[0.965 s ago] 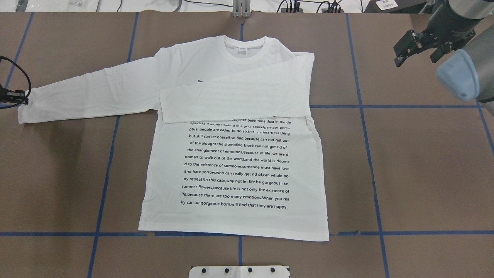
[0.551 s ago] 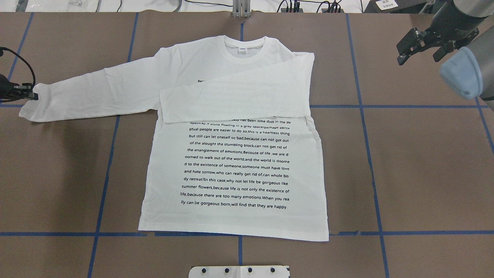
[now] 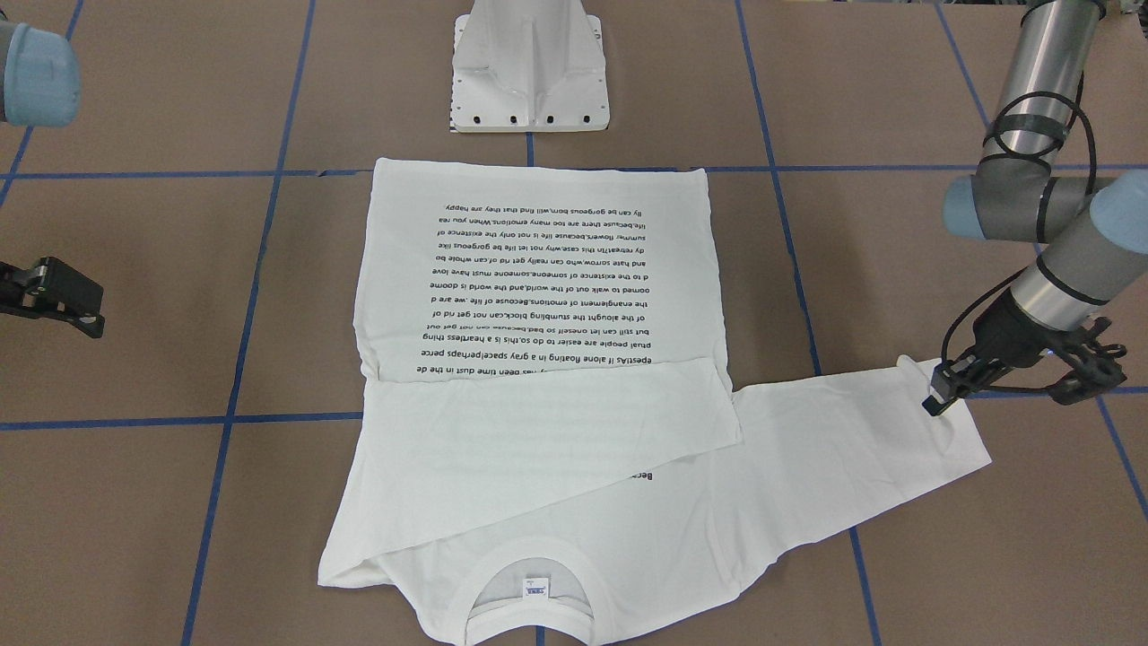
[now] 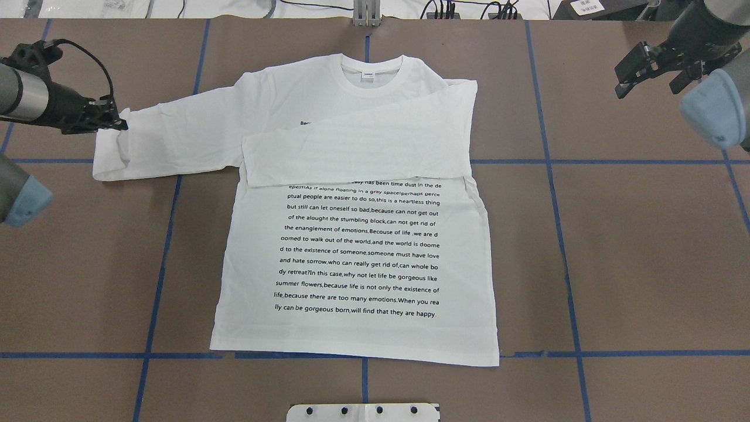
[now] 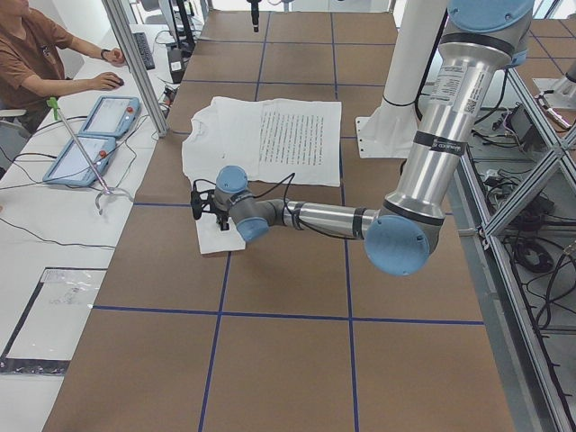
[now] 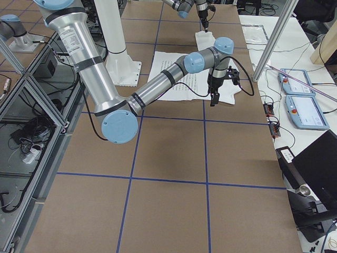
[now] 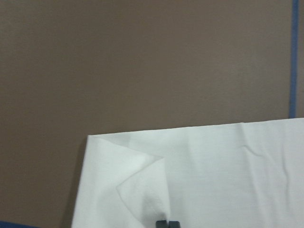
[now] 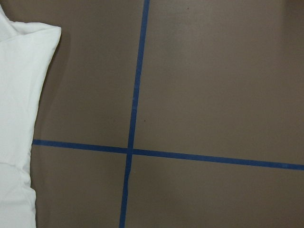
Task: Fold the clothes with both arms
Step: 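Fold the held sleeve across the shirt body with the left gripper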
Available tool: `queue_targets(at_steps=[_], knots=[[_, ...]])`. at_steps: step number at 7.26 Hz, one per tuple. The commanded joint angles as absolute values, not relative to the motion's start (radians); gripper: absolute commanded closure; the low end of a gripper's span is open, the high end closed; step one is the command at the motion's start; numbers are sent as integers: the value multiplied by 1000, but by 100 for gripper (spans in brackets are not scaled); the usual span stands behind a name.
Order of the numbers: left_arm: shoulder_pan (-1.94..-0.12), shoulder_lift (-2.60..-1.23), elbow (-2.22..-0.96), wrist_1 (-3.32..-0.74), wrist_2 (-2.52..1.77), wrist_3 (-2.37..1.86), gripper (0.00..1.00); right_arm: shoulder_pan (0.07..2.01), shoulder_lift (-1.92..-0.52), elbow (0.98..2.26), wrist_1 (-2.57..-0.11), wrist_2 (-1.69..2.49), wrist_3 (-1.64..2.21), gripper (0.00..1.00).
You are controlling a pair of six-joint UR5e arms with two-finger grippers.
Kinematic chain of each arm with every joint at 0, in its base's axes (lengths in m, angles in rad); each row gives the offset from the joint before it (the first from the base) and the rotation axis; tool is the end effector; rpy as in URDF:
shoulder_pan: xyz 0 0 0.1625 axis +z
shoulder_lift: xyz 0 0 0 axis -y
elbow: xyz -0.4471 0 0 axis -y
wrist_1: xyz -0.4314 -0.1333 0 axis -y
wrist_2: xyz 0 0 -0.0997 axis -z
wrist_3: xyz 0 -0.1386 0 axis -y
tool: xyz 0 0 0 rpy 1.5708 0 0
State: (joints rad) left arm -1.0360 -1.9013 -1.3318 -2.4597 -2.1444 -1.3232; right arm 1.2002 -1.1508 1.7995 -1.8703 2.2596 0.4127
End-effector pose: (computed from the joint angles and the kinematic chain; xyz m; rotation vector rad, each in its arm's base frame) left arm 0.3205 -0.6550 0.5280 0.1493 1.0835 -0.4283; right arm -0.1956 -0.6282 0.3765 0.0496 -0.7578 -0.0802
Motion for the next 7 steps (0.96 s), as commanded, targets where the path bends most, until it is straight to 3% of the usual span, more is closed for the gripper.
queue_targets(at_steps=[1,3,5,7], knots=[[-959,-2096,-1458,-2185,-2145,-1498,100,1227,-1195,1798,-1868,2261,380,0],[-885,-2334,-1453,-2046,-2141,-1645,100,1265,-1279,1810,-1867,2258,284,0],[-833,-2564,-1352,-2056,-2137,-1790,100,1287,-1318,1832,-1865,2255,282,0],[-793,-2595,-1348,-2063,-2135,-1819,100,1289,-1316,1833,-1865,2256,282,0]])
